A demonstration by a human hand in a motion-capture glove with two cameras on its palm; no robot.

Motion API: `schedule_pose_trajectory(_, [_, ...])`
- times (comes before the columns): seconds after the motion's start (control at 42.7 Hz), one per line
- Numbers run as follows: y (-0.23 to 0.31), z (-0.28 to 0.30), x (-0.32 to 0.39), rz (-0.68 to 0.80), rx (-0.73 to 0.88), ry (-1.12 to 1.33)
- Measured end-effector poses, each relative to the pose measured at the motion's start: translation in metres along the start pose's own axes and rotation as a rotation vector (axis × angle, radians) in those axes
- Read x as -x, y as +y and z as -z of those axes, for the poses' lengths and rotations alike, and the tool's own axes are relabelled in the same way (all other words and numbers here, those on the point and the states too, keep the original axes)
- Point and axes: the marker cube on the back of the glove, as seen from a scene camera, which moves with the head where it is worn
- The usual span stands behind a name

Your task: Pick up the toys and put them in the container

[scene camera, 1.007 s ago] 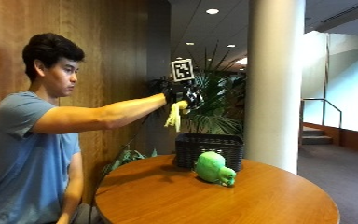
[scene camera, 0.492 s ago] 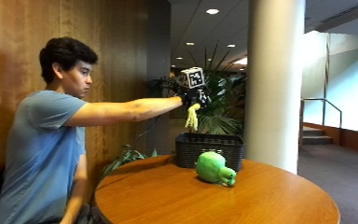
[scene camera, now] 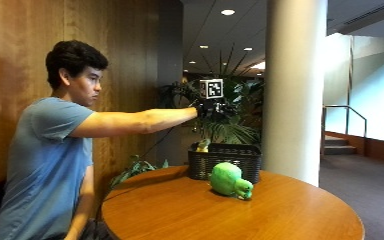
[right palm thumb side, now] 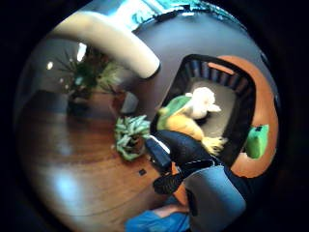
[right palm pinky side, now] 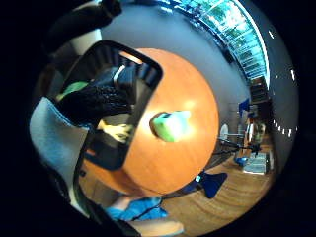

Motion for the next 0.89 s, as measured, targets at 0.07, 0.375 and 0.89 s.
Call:
schedule_pose_trajectory(0.07, [0.001, 0.007, -0.011, -0.044, -0.004, 0.056])
schedule_pose_trajectory(0.375, [-0.002, 0.024, -0.045, -0.146, 0.013, 0.165])
schedule_pose_trajectory(0.89, [0.046, -0.093, -0.186, -0.125, 0.332, 0.231])
